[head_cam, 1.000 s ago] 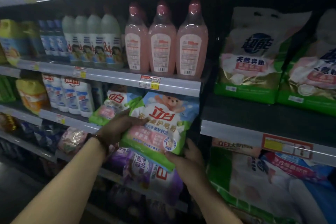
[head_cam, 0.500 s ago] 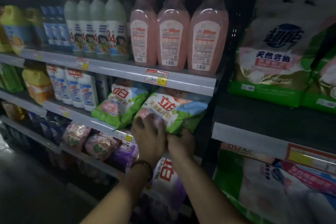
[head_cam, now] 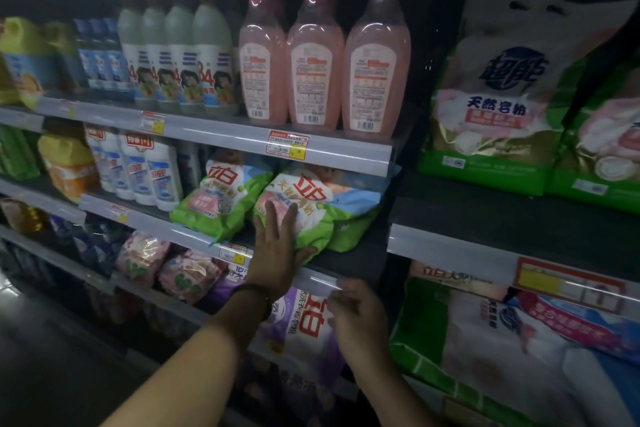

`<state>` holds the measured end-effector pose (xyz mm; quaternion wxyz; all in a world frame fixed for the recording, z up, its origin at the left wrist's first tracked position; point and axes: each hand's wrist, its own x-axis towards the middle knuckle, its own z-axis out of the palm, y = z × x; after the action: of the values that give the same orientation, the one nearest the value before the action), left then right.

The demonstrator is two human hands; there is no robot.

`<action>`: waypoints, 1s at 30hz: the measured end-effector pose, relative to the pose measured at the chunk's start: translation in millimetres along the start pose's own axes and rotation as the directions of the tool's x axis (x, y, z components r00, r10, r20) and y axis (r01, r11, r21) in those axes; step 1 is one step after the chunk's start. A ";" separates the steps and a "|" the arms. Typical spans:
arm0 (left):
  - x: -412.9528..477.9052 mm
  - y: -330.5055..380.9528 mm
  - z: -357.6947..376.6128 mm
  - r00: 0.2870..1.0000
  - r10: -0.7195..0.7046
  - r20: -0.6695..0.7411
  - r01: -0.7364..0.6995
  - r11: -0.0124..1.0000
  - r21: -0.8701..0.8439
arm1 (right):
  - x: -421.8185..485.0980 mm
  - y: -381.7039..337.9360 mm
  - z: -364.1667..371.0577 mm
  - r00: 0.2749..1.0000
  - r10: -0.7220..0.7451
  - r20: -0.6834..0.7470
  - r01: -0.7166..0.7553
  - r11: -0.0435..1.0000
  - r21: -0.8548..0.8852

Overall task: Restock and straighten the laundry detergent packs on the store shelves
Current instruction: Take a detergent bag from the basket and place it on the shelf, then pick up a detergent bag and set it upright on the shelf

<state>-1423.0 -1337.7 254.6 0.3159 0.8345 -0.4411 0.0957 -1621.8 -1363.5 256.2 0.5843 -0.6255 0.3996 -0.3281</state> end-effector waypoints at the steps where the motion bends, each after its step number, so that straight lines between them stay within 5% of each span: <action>1: -0.3 0.9 -1.0 1.000 -0.017 -0.002 0.017 0.999 0.048 | -3.4 8.9 -5.2 1.000 0.026 0.008 -0.026 1.000 -0.015; 6: -9.4 18.9 -3.4 0.992 -0.122 -0.032 0.126 0.978 0.163 | -20.6 32.0 -39.1 0.995 0.098 0.033 -0.096 0.993 -0.066; 15: -87.3 114.2 -6.3 0.995 -0.014 -0.098 0.029 0.989 0.148 | -45.2 14.6 -127.0 0.992 0.125 -0.028 -0.124 0.992 0.028; 20: -144.0 165.4 20.7 0.993 0.113 0.038 -0.107 0.984 -0.140 | -59.8 27.9 -174.5 0.985 0.140 -0.105 -0.134 0.989 0.061; 30: -229.8 234.1 81.3 0.910 0.109 0.400 0.062 0.918 -0.391 | -106.2 91.3 -265.9 0.918 0.323 -0.230 -0.265 0.931 0.252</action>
<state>-1755.4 -1328.4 194.0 0.3757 0.7492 -0.5183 -0.1704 -1915.1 -1394.1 198.6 0.6323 -0.4408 0.5265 -0.3588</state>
